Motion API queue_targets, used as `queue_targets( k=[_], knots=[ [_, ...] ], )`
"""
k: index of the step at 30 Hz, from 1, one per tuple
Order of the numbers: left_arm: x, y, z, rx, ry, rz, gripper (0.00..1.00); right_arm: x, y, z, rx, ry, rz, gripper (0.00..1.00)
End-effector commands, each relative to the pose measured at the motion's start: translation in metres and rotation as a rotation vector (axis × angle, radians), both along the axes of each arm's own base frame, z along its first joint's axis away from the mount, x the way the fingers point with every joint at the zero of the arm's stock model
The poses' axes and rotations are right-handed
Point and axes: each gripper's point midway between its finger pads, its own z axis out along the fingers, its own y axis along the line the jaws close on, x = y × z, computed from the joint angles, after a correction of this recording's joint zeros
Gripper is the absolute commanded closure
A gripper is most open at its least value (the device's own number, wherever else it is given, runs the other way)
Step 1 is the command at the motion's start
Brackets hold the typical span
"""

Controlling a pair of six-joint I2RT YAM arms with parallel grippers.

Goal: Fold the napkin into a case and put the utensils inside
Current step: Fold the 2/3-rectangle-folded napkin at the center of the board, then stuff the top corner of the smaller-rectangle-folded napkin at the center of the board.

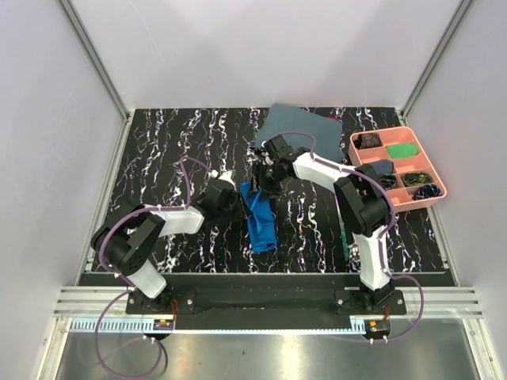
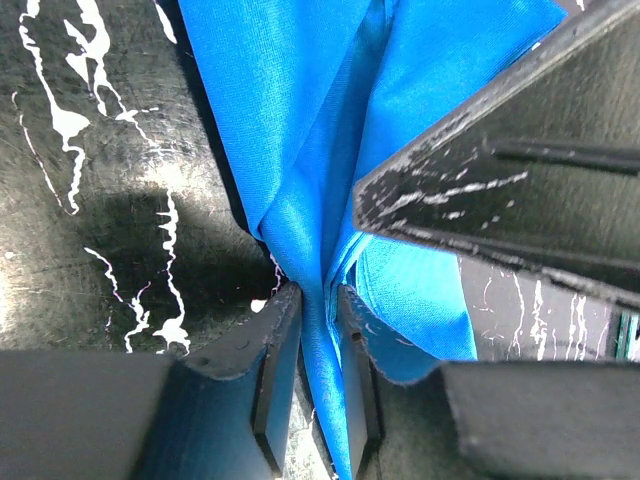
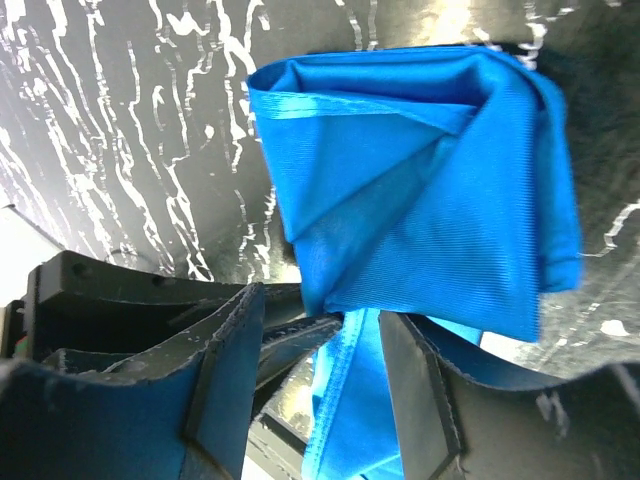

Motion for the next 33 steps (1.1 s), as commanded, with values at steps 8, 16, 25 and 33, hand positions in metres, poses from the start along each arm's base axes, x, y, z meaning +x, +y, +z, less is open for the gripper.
queue_targets(
  k=[8, 16, 25, 33],
  knots=[
    [-0.027, 0.021, -0.038, 0.104, 0.104, -0.013, 0.78, 0.001, -0.014, 0.023, 0.001, -0.050, 0.007, 0.41],
    [-0.028, 0.020, -0.038, 0.096, 0.106, -0.016, 0.83, 0.019, -0.022, 0.010, 0.029, -0.048, -0.052, 0.41],
    [-0.029, 0.019, -0.040, 0.090, 0.110, -0.023, 0.85, 0.038, -0.024, 0.015, 0.107, -0.063, -0.078, 0.41],
    [-0.029, 0.019, -0.037, 0.086, 0.091, -0.030, 0.87, 0.042, -0.011, 0.015, 0.168, -0.050, -0.036, 0.65]
  ],
)
